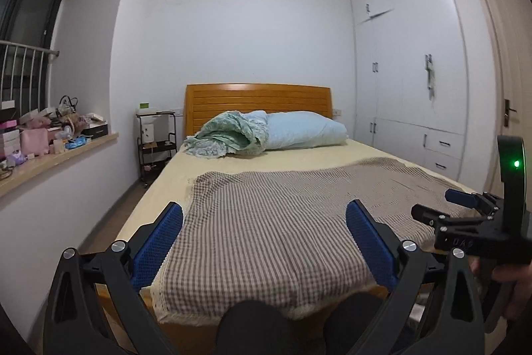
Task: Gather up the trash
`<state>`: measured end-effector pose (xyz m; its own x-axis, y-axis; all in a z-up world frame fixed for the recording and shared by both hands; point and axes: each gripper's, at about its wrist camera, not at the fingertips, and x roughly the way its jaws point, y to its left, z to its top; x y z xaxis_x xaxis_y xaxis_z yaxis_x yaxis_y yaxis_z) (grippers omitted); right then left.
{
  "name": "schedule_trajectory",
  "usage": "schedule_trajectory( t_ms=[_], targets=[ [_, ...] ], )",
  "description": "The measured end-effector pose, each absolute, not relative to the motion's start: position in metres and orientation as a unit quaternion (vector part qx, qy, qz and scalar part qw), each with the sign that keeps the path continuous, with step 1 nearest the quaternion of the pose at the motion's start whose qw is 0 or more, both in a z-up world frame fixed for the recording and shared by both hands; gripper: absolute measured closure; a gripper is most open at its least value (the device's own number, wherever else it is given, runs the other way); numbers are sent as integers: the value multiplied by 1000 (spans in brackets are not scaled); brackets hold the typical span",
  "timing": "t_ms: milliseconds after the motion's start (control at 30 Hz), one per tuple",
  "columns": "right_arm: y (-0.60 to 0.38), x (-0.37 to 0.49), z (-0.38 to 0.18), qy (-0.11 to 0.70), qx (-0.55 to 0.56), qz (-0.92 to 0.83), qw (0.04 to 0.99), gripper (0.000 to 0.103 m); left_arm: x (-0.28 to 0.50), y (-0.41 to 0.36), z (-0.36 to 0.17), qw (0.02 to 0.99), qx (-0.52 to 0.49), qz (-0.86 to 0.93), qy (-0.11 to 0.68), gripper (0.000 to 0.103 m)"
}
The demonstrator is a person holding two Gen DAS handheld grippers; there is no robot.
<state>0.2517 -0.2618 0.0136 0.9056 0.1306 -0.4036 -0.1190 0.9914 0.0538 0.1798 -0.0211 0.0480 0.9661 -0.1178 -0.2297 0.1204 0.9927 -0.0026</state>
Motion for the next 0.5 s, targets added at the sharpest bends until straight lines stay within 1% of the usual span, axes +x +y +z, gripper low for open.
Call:
schedule_trajectory(
  t_ms=[133, 333, 433, 500],
  targets=[
    [-260, 216, 2, 226, 18, 68, 972, 16, 149, -23, 30, 989, 5, -56, 139, 8],
    [-262, 155, -1, 206, 56, 61, 975, 16, 108, -22, 8, 987, 5, -48, 152, 8],
    [-257, 127, -5, 197, 48, 66, 977, 16, 82, -20, 8, 985, 14, -75, 157, 8],
    [-253, 119, -5, 207, 42, 76, 974, 16, 68, -16, 12, 983, 14, -84, 161, 8]
  ],
)
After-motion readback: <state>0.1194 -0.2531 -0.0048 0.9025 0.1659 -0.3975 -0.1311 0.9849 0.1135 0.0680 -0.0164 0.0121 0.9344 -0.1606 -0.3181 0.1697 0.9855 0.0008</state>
